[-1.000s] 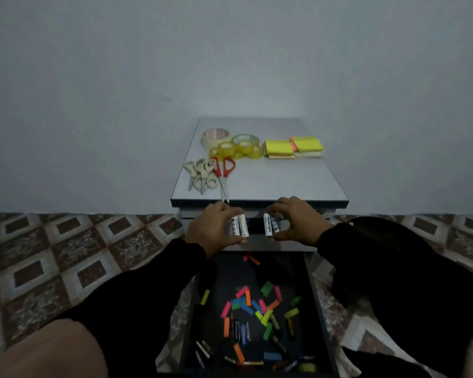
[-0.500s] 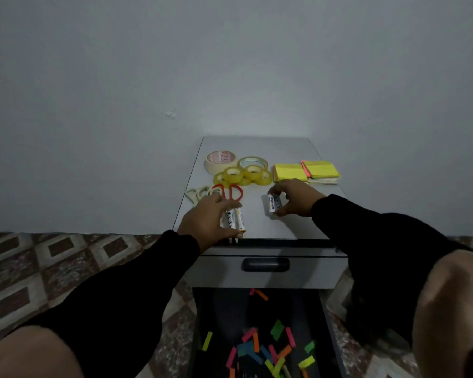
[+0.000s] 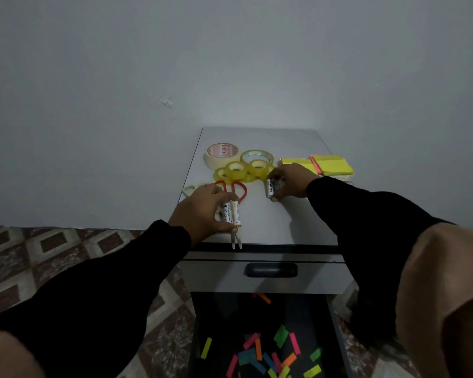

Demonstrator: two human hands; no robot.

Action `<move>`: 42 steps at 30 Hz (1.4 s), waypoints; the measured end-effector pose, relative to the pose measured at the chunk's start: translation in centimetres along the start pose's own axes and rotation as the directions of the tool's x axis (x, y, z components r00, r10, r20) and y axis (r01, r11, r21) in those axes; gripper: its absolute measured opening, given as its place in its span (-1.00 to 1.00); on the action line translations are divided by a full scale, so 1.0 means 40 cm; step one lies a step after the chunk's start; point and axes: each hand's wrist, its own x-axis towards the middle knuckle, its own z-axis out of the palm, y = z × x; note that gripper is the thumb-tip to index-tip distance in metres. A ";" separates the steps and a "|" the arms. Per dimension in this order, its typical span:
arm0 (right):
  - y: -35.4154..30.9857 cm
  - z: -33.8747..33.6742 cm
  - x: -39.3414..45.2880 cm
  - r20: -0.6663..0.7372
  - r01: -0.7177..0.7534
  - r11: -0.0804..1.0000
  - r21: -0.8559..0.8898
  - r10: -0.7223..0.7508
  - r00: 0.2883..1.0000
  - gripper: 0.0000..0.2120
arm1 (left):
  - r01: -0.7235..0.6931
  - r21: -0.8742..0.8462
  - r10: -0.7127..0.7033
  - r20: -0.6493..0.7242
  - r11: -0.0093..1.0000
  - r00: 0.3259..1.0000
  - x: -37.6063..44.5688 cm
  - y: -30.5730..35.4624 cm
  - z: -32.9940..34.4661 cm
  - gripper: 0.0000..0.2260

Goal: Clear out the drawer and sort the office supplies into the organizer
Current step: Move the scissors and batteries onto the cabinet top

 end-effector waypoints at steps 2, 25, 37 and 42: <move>0.001 0.000 0.002 0.003 -0.005 1.000 0.017 0.005 1.000 -0.39 | 0.008 -0.015 -0.008 0.002 1.000 1.000 0.008 -0.003 0.002 -0.48; 0.103 -0.005 -0.122 -0.152 0.070 0.966 0.248 -0.033 0.988 -0.54 | 0.093 0.005 -0.093 0.077 0.996 0.993 0.255 0.086 0.088 -0.54; 0.130 0.004 -0.164 -0.136 0.069 0.961 0.268 -0.033 0.990 -0.55 | 0.183 -0.009 -0.178 0.192 0.983 0.965 0.310 0.066 0.104 -0.43; 0.118 -0.009 -0.189 -0.147 0.072 0.963 0.260 -0.034 0.989 -0.55 | 0.163 -0.022 -0.158 0.136 0.986 0.978 0.280 0.072 0.097 -0.40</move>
